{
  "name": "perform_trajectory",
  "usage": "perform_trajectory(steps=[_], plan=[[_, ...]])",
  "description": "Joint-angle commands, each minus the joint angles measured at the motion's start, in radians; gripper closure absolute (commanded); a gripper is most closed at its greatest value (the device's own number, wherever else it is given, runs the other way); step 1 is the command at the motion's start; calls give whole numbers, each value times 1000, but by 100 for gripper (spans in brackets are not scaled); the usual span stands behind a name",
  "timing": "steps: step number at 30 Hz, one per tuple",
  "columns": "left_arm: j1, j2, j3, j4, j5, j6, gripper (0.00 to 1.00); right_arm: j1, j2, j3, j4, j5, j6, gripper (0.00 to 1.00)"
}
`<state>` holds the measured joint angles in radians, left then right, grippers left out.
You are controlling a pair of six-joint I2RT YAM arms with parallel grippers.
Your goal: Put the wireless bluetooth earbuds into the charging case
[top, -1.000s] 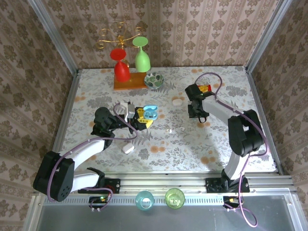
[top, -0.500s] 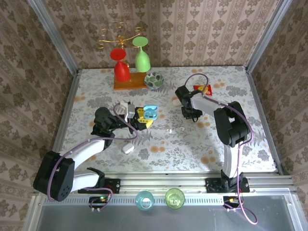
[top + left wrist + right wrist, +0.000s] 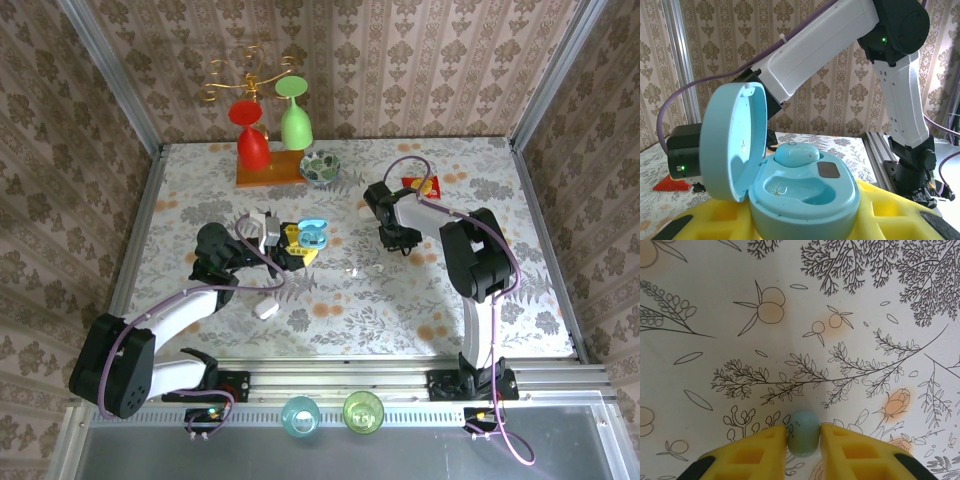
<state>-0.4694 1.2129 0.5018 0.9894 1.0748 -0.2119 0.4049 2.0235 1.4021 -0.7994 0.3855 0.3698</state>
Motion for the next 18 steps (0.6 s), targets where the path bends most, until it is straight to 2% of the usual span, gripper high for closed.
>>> perform_trajectory(steps=[1, 6, 11, 14, 18], plan=[[6, 1, 0, 43, 22, 10, 73, 6, 30, 29, -40, 20, 3, 74], [7, 1, 0, 45, 22, 9, 73, 7, 38, 35, -44, 20, -1, 74], [6, 0, 1, 45, 22, 9, 73, 9, 22, 32, -46, 20, -8, 80], [6, 0, 1, 43, 22, 11, 73, 12, -36, 14, -36, -4, -12, 79], [6, 0, 2, 43, 19, 12, 73, 12, -175, -44, 17, -125, -28, 80]])
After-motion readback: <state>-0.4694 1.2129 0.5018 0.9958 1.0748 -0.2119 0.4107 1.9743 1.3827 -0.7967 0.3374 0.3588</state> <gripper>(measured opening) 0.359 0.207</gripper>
